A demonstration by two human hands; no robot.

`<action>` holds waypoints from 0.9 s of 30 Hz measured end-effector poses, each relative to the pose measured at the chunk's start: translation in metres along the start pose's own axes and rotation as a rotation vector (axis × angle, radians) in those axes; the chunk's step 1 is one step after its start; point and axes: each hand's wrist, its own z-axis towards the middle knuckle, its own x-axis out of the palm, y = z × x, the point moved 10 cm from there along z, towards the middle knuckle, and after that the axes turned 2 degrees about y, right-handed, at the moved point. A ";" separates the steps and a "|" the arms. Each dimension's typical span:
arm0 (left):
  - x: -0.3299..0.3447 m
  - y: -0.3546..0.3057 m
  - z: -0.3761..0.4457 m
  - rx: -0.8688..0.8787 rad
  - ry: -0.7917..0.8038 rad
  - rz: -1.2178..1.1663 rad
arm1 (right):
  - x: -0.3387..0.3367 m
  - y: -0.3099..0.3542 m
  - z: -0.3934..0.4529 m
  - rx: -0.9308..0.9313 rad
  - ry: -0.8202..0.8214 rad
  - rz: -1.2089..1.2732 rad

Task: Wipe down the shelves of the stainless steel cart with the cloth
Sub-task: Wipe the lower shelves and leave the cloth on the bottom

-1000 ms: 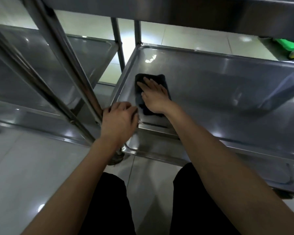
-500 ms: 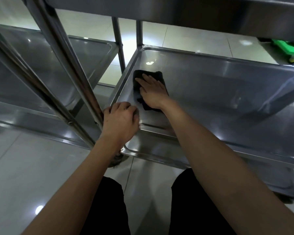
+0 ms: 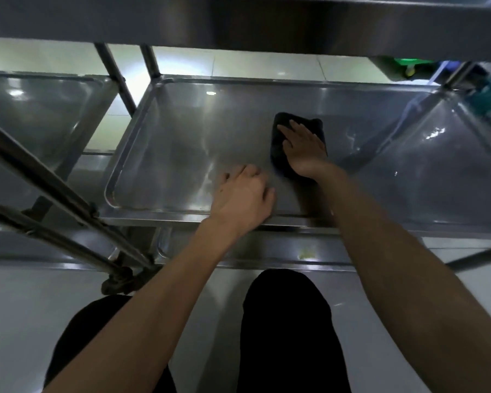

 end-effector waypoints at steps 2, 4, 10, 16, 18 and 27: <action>0.007 -0.025 -0.002 0.064 0.043 -0.058 | -0.007 -0.022 -0.007 0.033 -0.003 -0.007; 0.016 -0.042 -0.008 0.132 0.102 -0.001 | -0.011 -0.036 -0.014 0.050 -0.006 -0.025; 0.019 -0.040 -0.011 0.128 0.099 0.007 | -0.011 -0.042 -0.059 -0.008 -0.036 -0.050; 0.017 -0.037 -0.009 0.099 0.114 -0.051 | -0.008 -0.037 -0.126 -0.015 -0.026 -0.034; 0.017 -0.036 -0.009 0.091 0.108 -0.064 | -0.005 -0.036 -0.146 -0.019 -0.024 -0.038; 0.016 -0.036 -0.006 0.091 0.099 -0.061 | -0.013 -0.033 -0.143 0.003 -0.142 0.042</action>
